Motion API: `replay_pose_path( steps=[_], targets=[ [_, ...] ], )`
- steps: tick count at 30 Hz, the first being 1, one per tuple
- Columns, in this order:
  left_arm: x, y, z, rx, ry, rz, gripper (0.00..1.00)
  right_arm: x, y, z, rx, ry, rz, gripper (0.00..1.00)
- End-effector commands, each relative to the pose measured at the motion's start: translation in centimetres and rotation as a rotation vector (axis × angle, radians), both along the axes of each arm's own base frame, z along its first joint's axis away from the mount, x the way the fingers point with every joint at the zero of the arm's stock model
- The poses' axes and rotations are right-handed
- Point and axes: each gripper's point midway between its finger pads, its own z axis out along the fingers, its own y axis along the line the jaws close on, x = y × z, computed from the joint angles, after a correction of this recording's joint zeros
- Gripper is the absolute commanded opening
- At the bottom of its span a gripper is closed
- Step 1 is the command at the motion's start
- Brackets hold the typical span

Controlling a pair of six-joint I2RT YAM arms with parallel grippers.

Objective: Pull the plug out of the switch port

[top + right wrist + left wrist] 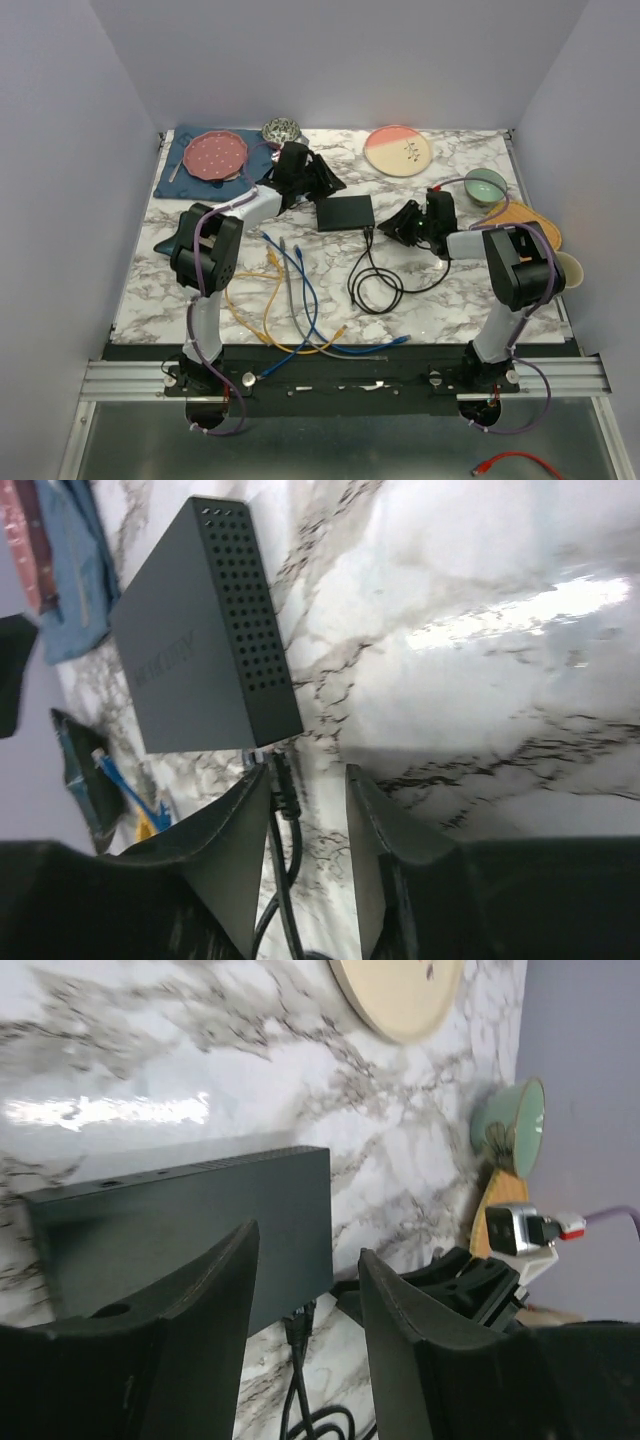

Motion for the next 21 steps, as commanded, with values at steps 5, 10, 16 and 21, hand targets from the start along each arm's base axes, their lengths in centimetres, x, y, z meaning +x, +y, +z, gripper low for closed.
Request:
replay_pose_path(
  steps=[5,10,16,21],
  targets=[
    [-2.8,-5.0,-3.0,-0.17,0.12,-0.259,0.49,-0.5,3.1,-0.3,0.184,-0.036,0.123,0.41],
    [-3.3,-4.7,-4.6,-0.158,0.157,-0.253,0.49,-0.5,3.2,-0.9,0.184,-0.029,0.127,0.41],
    [-3.5,-4.5,-5.4,-0.15,0.17,-0.247,0.49,0.0,3.1,-1.3,0.179,-0.022,0.111,0.39],
    [-3.8,-4.4,-5.6,-0.146,0.175,-0.253,0.49,0.5,3.1,-1.5,0.179,-0.013,0.096,0.37]
  ],
)
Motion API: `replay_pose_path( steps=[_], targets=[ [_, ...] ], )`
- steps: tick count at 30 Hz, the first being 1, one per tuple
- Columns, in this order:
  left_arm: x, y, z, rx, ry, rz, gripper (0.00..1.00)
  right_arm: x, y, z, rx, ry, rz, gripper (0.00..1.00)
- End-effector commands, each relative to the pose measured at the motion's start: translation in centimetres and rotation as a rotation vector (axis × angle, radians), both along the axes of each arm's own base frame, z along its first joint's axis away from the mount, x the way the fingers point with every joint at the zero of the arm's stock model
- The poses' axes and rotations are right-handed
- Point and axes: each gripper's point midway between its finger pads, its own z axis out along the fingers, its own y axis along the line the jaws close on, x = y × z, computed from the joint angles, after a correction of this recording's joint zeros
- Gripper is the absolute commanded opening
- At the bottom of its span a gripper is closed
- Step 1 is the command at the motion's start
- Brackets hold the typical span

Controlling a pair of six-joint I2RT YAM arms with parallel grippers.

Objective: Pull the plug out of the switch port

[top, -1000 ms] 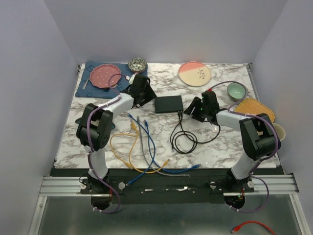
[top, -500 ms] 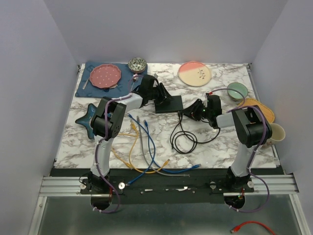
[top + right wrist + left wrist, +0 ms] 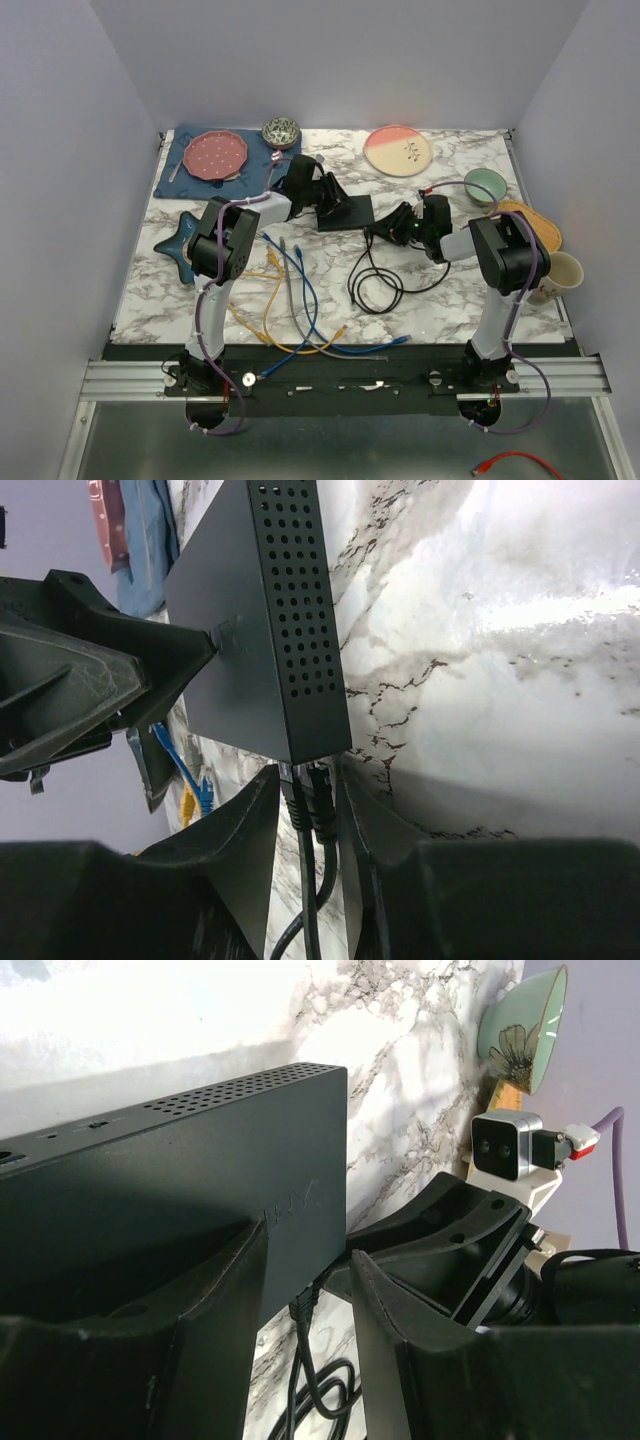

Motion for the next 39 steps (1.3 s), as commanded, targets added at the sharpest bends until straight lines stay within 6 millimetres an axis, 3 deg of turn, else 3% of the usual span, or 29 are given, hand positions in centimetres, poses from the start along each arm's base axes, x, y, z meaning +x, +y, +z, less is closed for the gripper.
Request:
replay_pose_path(
  steps=[1,7,12,15,16,18,19,21,22,25,29,33,39],
  targets=[
    [-1.1,-0.2,-0.5,-0.016,0.025,-0.036,0.49,0.5,0.0,-1.0,-0.008,0.025,-0.018,0.36],
    [-1.4,0.1,-0.9,-0.01,0.029,-0.04,0.49,0.9,0.0,-1.5,0.005,0.046,-0.037,0.33],
    [-1.6,0.2,-0.9,-0.007,0.026,-0.043,0.48,0.9,-0.1,-1.5,0.013,0.041,-0.04,0.23],
    [-1.9,0.4,-0.4,-0.004,0.018,-0.035,0.48,0.6,-0.2,-1.4,0.01,0.04,-0.038,0.16],
    [-1.9,0.3,0.6,-0.021,-0.008,-0.035,0.48,0.5,-0.3,-1.5,0.004,0.041,-0.037,0.14],
    [-2.7,0.5,0.6,-0.044,0.013,-0.026,0.48,0.2,-0.2,-1.6,0.002,0.046,-0.032,0.05],
    [-2.7,0.4,1.9,-0.075,-0.021,-0.022,0.48,0.1,-0.2,-1.5,0.0,0.045,-0.028,0.01],
    [-3.8,0.4,1.6,-0.098,0.008,-0.018,0.48,-0.2,-0.3,-1.5,-0.009,0.053,-0.023,0.01],
    [-3.9,0.2,2.4,-0.124,-0.021,-0.02,0.48,-0.2,-0.4,-1.6,-0.019,0.05,-0.022,0.01],
    [-5.3,-0.2,1.9,-0.144,0.0,-0.028,0.49,-0.4,-0.6,-1.6,-0.036,0.056,-0.021,0.01],
    [-5.6,-0.7,0.2,-0.134,0.035,-0.029,0.49,-0.7,-0.4,-1.4,-0.034,0.055,-0.01,0.01],
    [-4.8,-1.6,-0.4,-0.135,0.039,-0.03,0.49,-1.5,-0.6,-1.5,-0.05,0.066,-0.004,0.01],
    [-3.7,-1.1,-3.0,-0.083,0.084,0.046,0.49,-2.9,-0.3,-2.1,-0.077,0.088,0.034,0.01]
  ],
)
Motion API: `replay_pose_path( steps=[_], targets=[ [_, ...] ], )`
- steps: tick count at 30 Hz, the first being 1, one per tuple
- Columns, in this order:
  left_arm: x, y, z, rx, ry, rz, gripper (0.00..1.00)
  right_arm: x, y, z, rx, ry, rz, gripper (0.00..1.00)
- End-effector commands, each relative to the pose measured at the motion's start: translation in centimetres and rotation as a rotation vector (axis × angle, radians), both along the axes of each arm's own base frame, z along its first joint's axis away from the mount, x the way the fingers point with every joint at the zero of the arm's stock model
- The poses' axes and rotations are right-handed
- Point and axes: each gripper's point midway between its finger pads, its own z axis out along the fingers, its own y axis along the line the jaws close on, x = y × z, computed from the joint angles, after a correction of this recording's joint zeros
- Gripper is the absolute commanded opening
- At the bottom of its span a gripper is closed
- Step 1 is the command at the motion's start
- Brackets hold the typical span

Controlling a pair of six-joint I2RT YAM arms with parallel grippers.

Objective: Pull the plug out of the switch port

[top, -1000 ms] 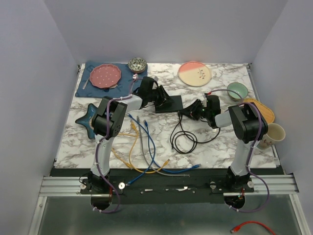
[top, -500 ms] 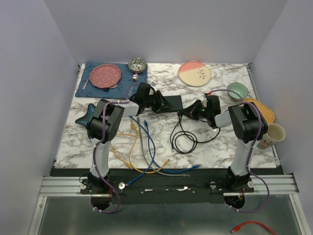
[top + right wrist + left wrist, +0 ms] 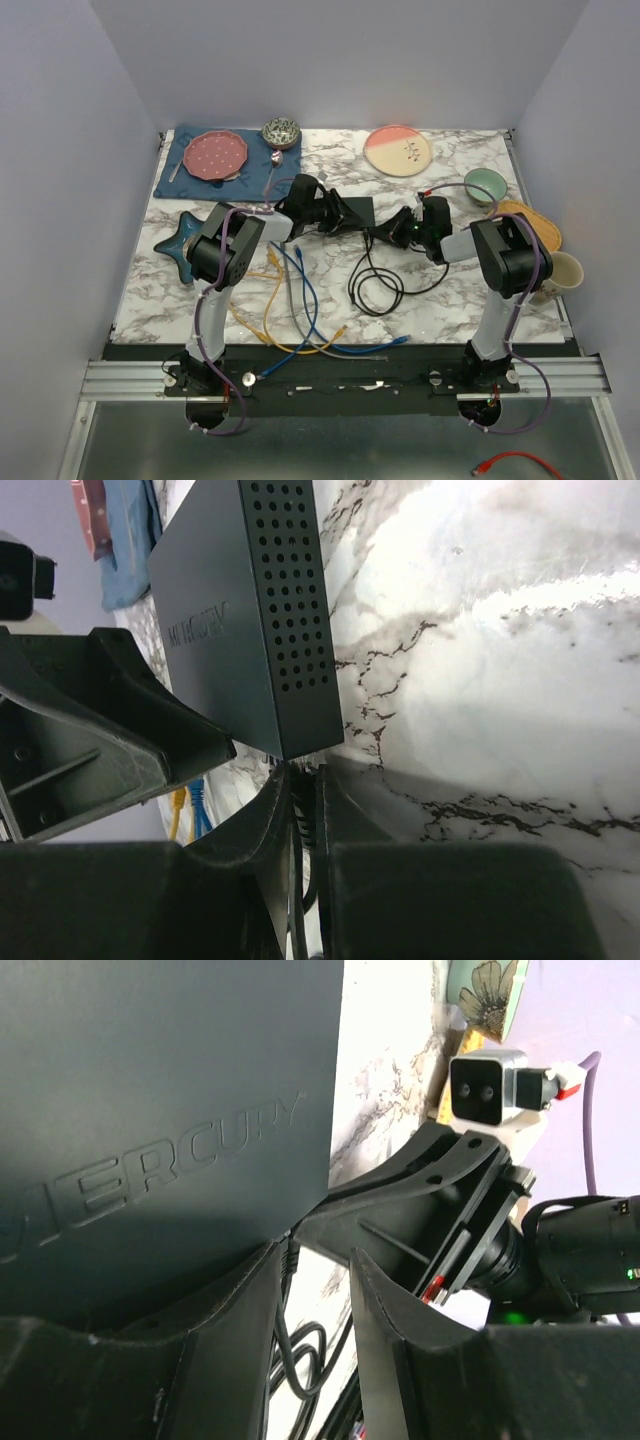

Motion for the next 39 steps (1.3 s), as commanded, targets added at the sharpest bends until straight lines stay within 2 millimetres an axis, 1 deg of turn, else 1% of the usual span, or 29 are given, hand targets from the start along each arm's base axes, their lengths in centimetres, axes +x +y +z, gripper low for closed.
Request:
replay_pose_path(
  steps=[1,5,6,9,11,12,13,14,15,16,17,18,20,21,22,23,25,26,28,29,30,31,32,33,34,35,37,38,39],
  targets=[
    [0.8,0.4,-2.5,0.046,0.047,0.06,0.48,-2.2,-0.3,-1.7,-0.06,0.06,0.034,0.01],
    [1.0,0.8,-3.4,0.066,0.062,0.095,0.49,-3.1,0.2,-1.7,-0.076,0.068,0.069,0.01],
    [1.0,1.0,-3.7,0.071,0.068,0.099,0.48,-3.5,0.2,-2.0,-0.087,0.087,0.074,0.01],
    [1.0,1.1,-3.8,0.077,0.066,0.108,0.49,-3.9,0.0,-2.0,-0.102,0.098,0.08,0.01],
    [1.1,1.2,-3.5,0.076,0.059,0.112,0.48,-4.1,-0.1,-1.4,-0.113,0.087,0.08,0.01],
    [1.1,1.2,-3.5,0.076,0.06,0.112,0.49,-4.6,-0.6,-1.8,-0.136,0.117,0.067,0.01],
    [1.3,1.3,-3.3,0.072,0.052,0.114,0.49,-4.3,-1.5,-1.9,-0.182,0.114,0.021,0.01],
    [1.5,1.5,-2.9,0.069,0.044,0.12,0.49,-4.1,-2.1,-0.7,-0.204,0.082,-0.006,0.01],
    [1.6,1.7,-2.7,0.069,0.037,0.123,0.49,-4.6,-2.9,-1.0,-0.244,0.107,-0.029,0.01],
    [1.6,1.8,-2.5,0.069,0.034,0.126,0.49,-4.3,-4.2,-1.0,-0.295,0.098,-0.082,0.01],
    [2.0,2.2,-2.0,0.067,0.023,0.134,0.49,-4.1,-5.2,-0.7,-0.315,0.091,-0.112,0.01],
    [2.0,2.5,-2.0,0.068,0.022,0.139,0.49,-4.1,-5.9,0.1,-0.325,0.08,-0.139,0.01],
    [2.2,3.0,-1.5,0.067,0.016,0.148,0.48,-3.9,-7.9,-0.1,-0.36,0.088,-0.203,0.01],
    [2.3,3.6,-1.6,0.071,0.017,0.159,0.48,-4.2,-8.3,-0.2,-0.38,0.102,-0.209,0.01],
    [2.4,3.8,-1.3,0.07,0.011,0.161,0.48,-4.1,-8.8,-0.4,-0.405,0.108,-0.223,0.02],
    [2.4,4.1,-1.2,0.072,0.009,0.167,0.49,-3.7,-8.8,0.0,-0.419,0.097,-0.213,0.2],
    [2.4,4.6,-1.3,0.077,0.011,0.176,0.49,-3.5,-8.8,0.2,-0.424,0.097,-0.205,0.39],
    [2.5,4.7,-1.0,0.074,0.004,0.175,0.49,-3.4,-8.7,0.5,-0.416,0.09,-0.208,0.55],
    [2.5,4.7,-0.9,0.069,0.001,0.172,0.49,-2.5,-8.2,2.0,-0.383,0.027,-0.208,0.64],
    [2.6,4.6,-0.7,0.065,-0.003,0.171,0.5,-2.5,-7.3,2.7,-0.347,-0.001,-0.17,0.68],
    [2.7,4.5,-0.3,0.058,-0.009,0.168,0.5,-1.7,-6.5,3.8,-0.313,-0.053,-0.156,0.69],
    [2.8,4.3,-0.1,0.051,-0.012,0.166,0.5,-1.4,-5.6,4.5,-0.286,-0.085,-0.13,0.69],
    [2.9,4.2,-0.1,0.044,-0.007,0.167,0.5,-1.8,-3.9,4.5,-0.246,-0.085,-0.063,0.7],
    [3.0,4.0,0.1,0.034,-0.009,0.159,0.5,-1.1,-2.9,5.5,-0.224,-0.115,-0.039,0.69],
    [3.0,3.9,0.2,0.028,-0.008,0.157,0.5,-1.0,-2.1,5.6,-0.209,-0.118,-0.014,0.68],
    [3.0,3.7,0.1,0.024,-0.003,0.154,0.5,-1.3,-0.8,4.9,-0.19,-0.1,0.03,0.66],
    [3.0,3.6,0.2,0.017,-0.004,0.149,0.5,-0.9,0.3,4.8,-0.158,-0.102,0.056,0.61],
    [2.9,3.6,0.1,0.016,0.0,0.145,0.5,-1.2,1.1,4.6,-0.125,-0.084,0.085,0.58],
    [2.9,3.6,0.0,0.015,0.0,0.143,0.5,-1.2,1.4,3.5,-0.116,-0.057,0.093,0.56]
  ],
)
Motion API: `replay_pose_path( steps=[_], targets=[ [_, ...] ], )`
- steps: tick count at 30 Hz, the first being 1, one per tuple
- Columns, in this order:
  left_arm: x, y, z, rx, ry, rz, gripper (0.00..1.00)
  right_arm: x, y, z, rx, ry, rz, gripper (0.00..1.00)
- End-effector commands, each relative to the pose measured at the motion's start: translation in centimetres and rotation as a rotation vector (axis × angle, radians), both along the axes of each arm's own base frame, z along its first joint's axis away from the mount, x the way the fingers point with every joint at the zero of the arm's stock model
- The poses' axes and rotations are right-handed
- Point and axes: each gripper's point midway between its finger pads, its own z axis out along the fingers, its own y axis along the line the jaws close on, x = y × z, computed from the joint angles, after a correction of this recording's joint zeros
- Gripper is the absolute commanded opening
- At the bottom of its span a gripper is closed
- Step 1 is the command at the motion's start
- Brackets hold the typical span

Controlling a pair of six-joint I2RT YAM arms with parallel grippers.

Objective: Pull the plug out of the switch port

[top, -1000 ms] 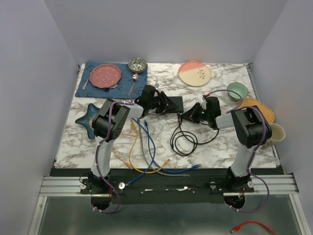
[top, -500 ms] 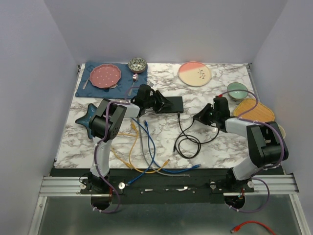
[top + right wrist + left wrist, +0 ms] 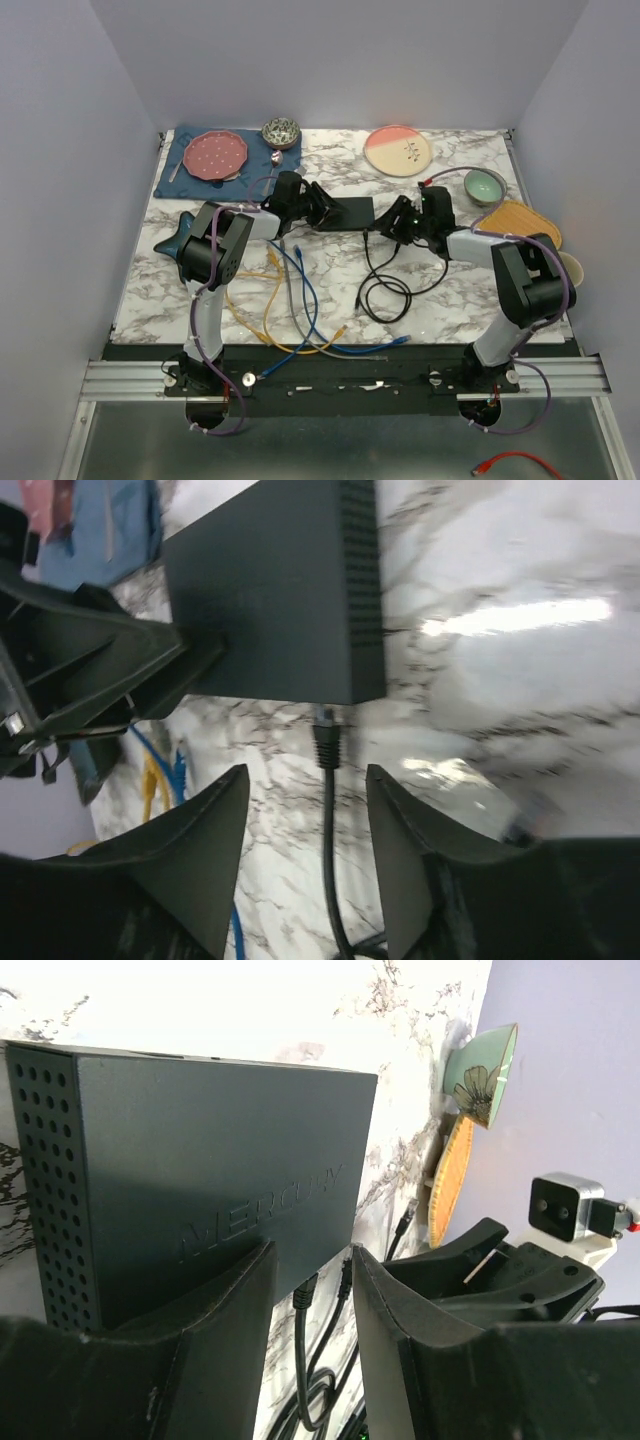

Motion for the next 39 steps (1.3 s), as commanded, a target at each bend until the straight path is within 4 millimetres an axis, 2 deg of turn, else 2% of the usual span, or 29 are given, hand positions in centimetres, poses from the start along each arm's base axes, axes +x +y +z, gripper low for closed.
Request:
replay_pose_path(
  steps=[1,2,3,10,13,20,32,39],
  targets=[
    [-0.4,-0.4,-0.2,0.0,0.014,-0.022,0.5,0.1,3.3,-0.6,0.109,0.02,0.112,0.55],
    [-0.5,-0.4,-0.3,0.0,0.014,-0.024,0.5,0.0,3.6,-0.8,0.126,0.035,0.122,0.53],
    [-0.6,-0.4,-0.5,0.001,0.019,-0.027,0.5,-0.1,3.7,-1.9,0.124,0.064,0.12,0.52],
    [-0.8,-0.4,-0.7,-0.001,0.027,-0.038,0.5,0.2,3.8,-3.6,0.126,0.113,0.103,0.48],
    [-0.8,-0.4,-0.9,-0.003,0.033,-0.041,0.5,0.7,3.8,-3.5,0.128,0.104,0.093,0.47],
    [-1.0,-0.3,-0.9,0.002,0.032,-0.046,0.5,1.4,3.2,-4.2,0.136,0.129,-0.001,0.36],
    [-1.3,-0.1,-0.8,0.0,0.031,-0.049,0.5,2.0,2.9,-4.5,0.188,0.15,-0.068,0.38],
    [-1.5,0.1,-0.9,0.002,0.032,-0.048,0.5,1.7,2.5,-5.4,0.211,0.161,-0.094,0.31]
  ],
)
